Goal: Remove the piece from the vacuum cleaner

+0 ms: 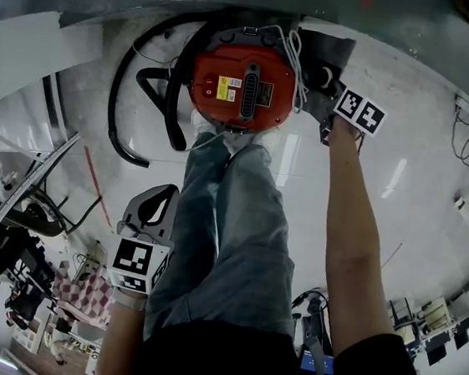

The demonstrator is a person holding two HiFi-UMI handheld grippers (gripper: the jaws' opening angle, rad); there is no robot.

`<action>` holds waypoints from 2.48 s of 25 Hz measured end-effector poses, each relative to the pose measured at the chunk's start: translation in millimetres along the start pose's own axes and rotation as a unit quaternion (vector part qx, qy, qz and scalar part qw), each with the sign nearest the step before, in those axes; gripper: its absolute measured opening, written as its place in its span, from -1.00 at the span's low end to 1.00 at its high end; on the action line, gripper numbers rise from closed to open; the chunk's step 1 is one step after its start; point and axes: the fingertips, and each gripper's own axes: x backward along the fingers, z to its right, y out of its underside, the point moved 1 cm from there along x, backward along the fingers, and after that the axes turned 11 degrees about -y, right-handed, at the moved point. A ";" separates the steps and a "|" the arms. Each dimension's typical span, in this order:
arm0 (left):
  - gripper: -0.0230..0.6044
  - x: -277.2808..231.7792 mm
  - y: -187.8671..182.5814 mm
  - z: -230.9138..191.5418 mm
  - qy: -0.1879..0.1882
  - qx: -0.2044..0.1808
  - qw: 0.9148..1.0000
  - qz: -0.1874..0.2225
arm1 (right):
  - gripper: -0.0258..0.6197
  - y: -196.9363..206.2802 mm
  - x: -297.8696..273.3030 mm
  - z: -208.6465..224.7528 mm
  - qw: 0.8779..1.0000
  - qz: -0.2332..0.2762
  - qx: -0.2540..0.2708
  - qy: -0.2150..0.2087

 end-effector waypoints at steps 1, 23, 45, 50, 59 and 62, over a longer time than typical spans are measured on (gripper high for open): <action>-0.87 0.9 0.6 -0.4 0.000 0.000 1.000 0.000 | -0.77 0.1 0.2 -0.8 1.000 0.002 -0.010 -0.003; -0.87 -7.8 3.4 16.4 0.010 -0.002 1.000 -0.007 | -0.78 8.6 41.3 79.2 0.999 0.004 -0.019 0.037; -0.87 26.1 -77.0 49.1 0.036 -0.022 0.997 0.058 | -0.77 27.5 223.6 20.5 0.999 0.027 0.012 0.036; -0.87 51.0 -104.2 60.0 0.057 0.001 0.994 0.091 | -0.77 26.5 274.5 -28.2 0.999 0.037 0.032 0.017; -0.87 96.0 -157.3 87.5 0.084 -0.043 0.984 0.151 | -0.77 7.5 373.8 -120.1 0.993 0.092 0.065 -0.029; -0.87 112.3 -177.2 96.0 0.094 -0.063 0.978 0.173 | -0.77 2.3 404.8 -144.5 0.990 0.110 0.080 -0.040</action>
